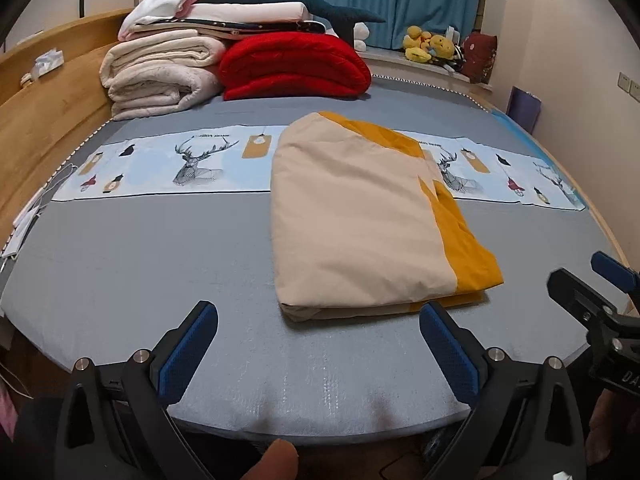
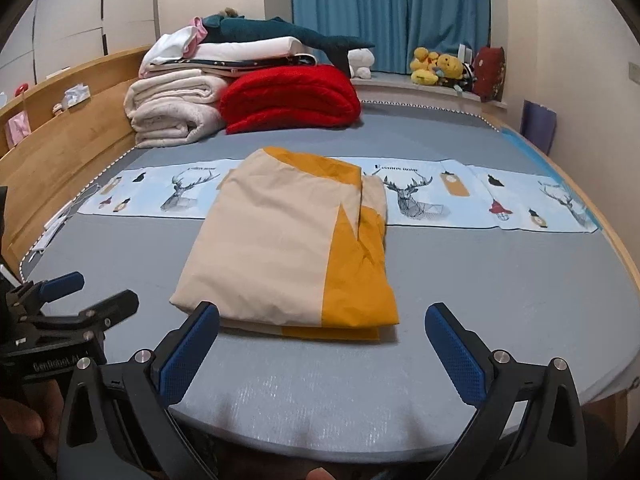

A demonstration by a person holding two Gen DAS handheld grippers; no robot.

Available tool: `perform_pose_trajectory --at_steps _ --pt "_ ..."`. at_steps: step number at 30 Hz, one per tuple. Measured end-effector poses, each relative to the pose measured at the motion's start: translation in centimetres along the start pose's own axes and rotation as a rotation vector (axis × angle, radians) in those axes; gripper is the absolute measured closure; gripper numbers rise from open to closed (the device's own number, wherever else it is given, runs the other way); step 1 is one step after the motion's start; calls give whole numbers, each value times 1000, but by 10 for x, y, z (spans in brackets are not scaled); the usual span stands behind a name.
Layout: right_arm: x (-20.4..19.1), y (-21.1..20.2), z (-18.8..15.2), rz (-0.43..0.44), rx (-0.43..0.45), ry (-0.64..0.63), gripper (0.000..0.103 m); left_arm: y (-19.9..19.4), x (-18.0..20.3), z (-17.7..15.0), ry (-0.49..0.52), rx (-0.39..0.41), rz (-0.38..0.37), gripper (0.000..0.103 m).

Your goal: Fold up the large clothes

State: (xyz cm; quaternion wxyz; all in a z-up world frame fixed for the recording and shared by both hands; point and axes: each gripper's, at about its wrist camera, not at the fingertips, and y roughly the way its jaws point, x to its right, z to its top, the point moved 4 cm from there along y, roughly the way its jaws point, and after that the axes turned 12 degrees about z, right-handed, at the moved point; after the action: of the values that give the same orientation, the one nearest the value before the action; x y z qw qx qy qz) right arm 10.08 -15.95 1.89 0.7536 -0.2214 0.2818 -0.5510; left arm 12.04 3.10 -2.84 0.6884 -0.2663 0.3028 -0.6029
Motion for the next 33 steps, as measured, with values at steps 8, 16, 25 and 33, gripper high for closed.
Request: perform_pose_trajectory --at_steps 8,16,25,33 --pt "-5 22 0 -14 -28 -20 1 7 7 -2 -15 -29 -13 1" --pt "-8 27 -1 -2 -40 -41 1 9 8 -3 -17 -33 -11 1" --pt "-9 27 -2 -5 -39 -42 1 7 7 -4 -11 -25 -16 1" --pt "-9 27 -1 -4 -39 -41 1 6 7 -5 -5 -18 -17 1"
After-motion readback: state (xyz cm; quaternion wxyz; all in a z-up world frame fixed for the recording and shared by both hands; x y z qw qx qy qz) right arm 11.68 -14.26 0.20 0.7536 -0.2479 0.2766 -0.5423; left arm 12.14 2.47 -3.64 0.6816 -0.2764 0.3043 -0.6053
